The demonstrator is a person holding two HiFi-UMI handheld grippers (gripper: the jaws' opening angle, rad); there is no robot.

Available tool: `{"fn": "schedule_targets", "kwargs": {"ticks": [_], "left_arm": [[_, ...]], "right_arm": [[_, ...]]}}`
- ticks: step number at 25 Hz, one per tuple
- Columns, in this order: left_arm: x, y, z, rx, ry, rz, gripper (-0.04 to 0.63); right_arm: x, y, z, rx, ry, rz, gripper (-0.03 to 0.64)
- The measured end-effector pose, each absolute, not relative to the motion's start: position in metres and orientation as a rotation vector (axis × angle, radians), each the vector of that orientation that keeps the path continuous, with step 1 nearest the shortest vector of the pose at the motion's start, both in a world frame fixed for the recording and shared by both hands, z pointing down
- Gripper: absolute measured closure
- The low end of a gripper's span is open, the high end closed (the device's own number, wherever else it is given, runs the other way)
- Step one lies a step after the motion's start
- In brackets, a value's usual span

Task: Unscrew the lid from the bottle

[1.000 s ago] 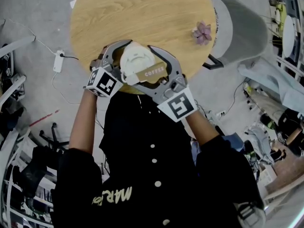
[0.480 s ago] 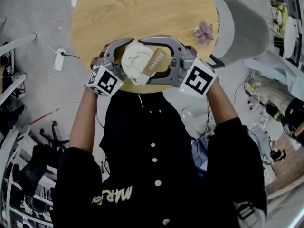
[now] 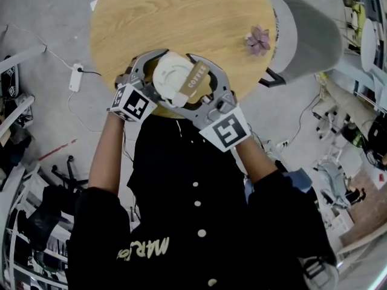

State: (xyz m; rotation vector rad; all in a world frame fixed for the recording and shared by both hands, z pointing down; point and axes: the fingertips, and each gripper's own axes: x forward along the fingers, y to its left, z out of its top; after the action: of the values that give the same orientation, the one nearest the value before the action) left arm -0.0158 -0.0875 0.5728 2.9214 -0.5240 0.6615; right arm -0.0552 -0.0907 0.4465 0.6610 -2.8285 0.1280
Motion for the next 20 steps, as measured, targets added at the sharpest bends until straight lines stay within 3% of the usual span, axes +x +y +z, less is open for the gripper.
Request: {"fn": "schedule_targets", "kwargs": {"ticks": [12, 20], "left_arm": [[-0.017, -0.089, 0.570, 2.930, -0.485, 0.658, 0.241], [-0.018, -0.087, 0.569, 2.934, -0.478, 0.661, 0.241]], "right_arm": [[-0.059, -0.078, 0.447, -0.253, -2.845, 0.003, 0.169], [-0.043, -0.081, 0.461, 0.006, -2.785, 0.143, 0.138]]}}
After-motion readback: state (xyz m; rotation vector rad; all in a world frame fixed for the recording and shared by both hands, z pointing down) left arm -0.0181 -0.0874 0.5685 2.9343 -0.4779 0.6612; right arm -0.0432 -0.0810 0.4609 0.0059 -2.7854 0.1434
